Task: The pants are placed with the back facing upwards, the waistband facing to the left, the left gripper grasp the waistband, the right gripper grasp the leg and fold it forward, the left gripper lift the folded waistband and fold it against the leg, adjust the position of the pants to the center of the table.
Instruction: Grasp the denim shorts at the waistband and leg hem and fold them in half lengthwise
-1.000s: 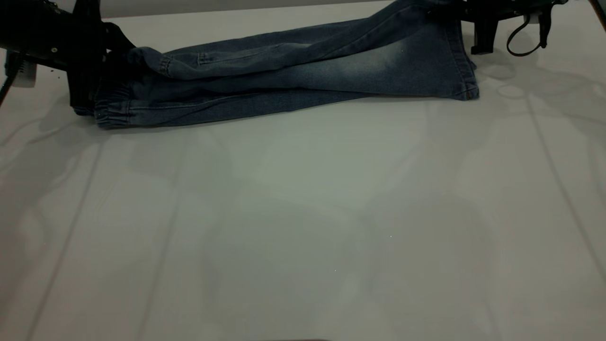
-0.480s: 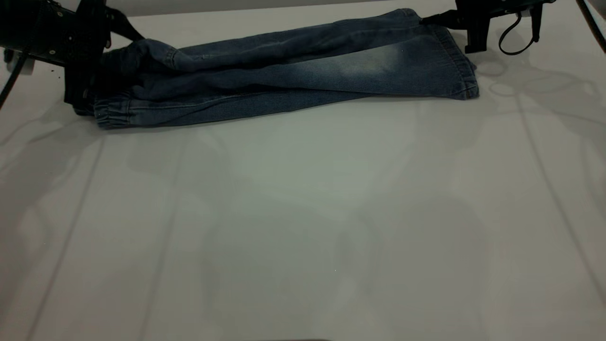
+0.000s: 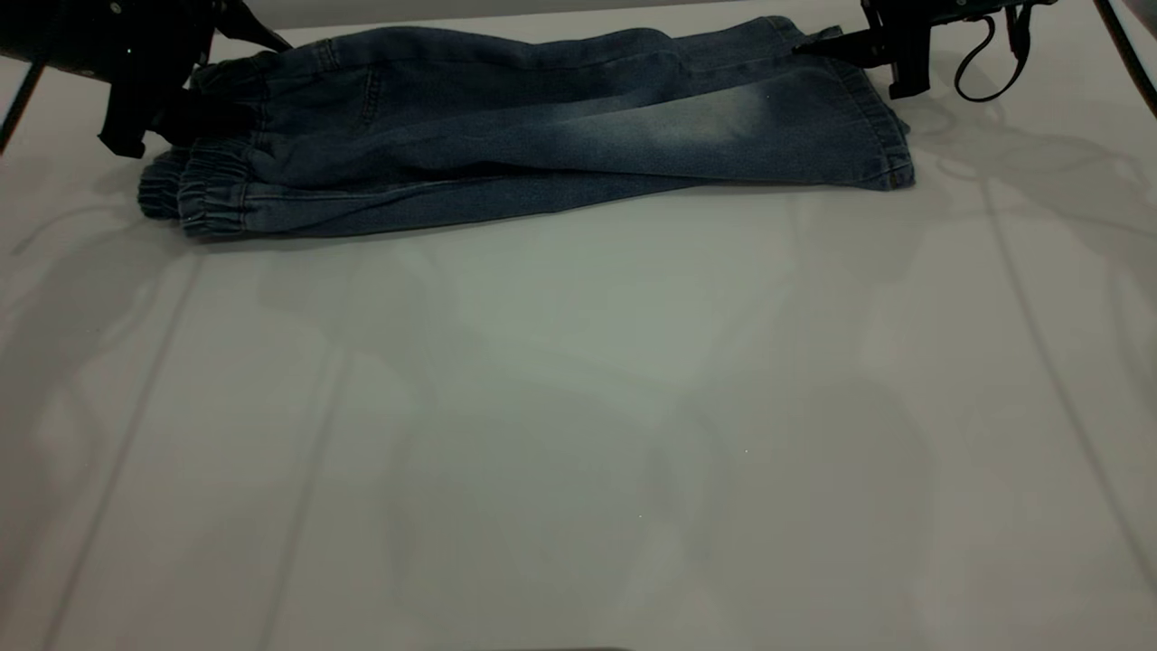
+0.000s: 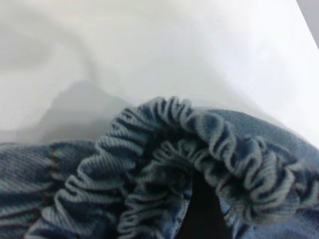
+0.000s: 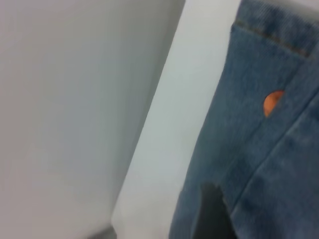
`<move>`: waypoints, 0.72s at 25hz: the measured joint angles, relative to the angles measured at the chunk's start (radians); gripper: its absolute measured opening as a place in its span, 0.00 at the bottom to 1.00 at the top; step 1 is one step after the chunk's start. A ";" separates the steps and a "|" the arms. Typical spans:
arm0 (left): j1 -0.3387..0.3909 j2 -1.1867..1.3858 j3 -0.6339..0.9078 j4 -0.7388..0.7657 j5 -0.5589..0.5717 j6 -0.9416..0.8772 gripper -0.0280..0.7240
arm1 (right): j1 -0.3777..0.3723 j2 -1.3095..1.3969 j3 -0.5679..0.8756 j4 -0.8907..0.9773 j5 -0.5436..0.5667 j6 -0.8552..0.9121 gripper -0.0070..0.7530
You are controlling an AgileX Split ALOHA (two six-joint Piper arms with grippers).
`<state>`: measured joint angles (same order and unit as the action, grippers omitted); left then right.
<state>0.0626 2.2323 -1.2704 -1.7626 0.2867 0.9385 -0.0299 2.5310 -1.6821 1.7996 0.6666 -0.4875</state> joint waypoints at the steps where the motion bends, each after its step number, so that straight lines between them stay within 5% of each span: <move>1: 0.000 0.000 -0.001 0.012 0.009 0.018 0.70 | 0.000 0.000 0.000 -0.001 0.020 -0.026 0.53; 9: 0.000 -0.042 -0.002 0.205 -0.010 0.174 0.70 | 0.000 0.000 -0.001 -0.006 0.229 -0.223 0.54; 18: 0.002 -0.118 -0.002 0.212 -0.065 0.144 0.70 | 0.000 0.000 -0.002 -0.008 0.335 -0.241 0.54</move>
<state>0.0645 2.1139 -1.2725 -1.5501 0.2219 1.0826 -0.0299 2.5310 -1.6840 1.7912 1.0020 -0.7288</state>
